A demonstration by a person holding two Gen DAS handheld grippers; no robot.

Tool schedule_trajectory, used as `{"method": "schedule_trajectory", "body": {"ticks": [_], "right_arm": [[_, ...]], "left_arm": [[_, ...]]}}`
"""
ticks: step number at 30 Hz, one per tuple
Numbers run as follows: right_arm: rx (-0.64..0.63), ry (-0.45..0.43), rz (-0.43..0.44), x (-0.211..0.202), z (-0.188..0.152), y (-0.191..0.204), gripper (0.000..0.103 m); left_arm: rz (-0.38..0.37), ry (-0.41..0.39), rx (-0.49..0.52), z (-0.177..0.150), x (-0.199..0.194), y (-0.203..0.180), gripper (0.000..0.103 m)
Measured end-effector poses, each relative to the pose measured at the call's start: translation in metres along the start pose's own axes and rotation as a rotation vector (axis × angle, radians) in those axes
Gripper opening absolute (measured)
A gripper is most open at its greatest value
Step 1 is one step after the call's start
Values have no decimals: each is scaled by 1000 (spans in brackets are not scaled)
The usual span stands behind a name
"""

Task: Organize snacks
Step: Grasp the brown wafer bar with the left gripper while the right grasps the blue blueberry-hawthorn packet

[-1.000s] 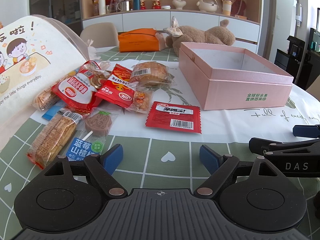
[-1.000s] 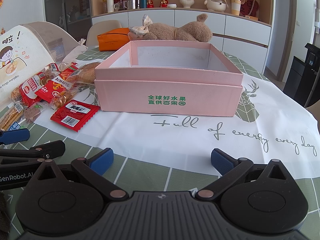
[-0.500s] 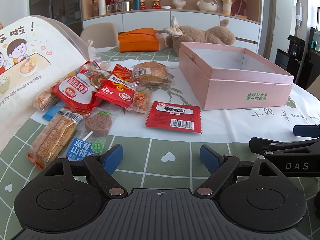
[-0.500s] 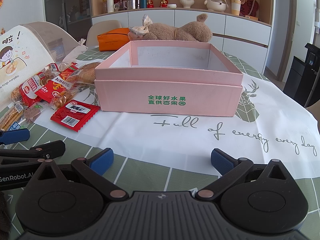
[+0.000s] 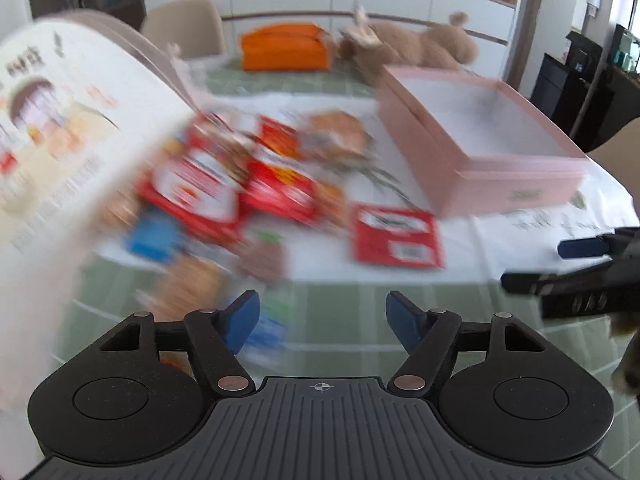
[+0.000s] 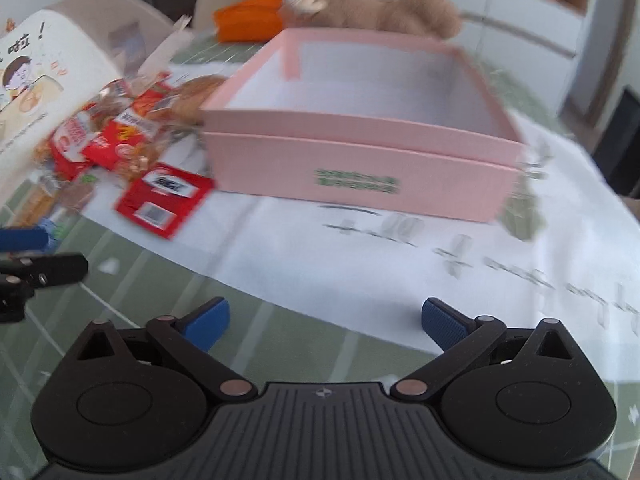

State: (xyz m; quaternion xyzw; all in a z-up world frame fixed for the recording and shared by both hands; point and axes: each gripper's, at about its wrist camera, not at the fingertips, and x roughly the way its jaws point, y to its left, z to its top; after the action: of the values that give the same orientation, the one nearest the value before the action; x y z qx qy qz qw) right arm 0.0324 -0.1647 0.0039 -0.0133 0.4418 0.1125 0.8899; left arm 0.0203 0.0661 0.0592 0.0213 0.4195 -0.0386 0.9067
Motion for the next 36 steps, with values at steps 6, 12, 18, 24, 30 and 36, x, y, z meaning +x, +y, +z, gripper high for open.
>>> {"method": "schedule_trajectory", "body": {"ticks": [6, 12, 18, 24, 30, 36], "right_arm": [[87, -120, 47, -1, 58, 34, 95], [100, -25, 43, 48, 102, 78, 94], [-24, 38, 72, 57, 89, 123, 69], [-209, 65, 7, 34, 59, 131, 63], [-159, 26, 144, 14, 51, 134, 65], [-134, -14, 53, 26, 60, 123, 68]], "left_arm": [[43, 15, -28, 11, -5, 62, 75], [-22, 137, -96, 4, 26, 104, 64], [-98, 142, -110, 10, 37, 104, 42], [-110, 136, -69, 12, 35, 76, 40], [-54, 147, -69, 17, 40, 77, 40], [-72, 158, -58, 24, 47, 69, 40]]}}
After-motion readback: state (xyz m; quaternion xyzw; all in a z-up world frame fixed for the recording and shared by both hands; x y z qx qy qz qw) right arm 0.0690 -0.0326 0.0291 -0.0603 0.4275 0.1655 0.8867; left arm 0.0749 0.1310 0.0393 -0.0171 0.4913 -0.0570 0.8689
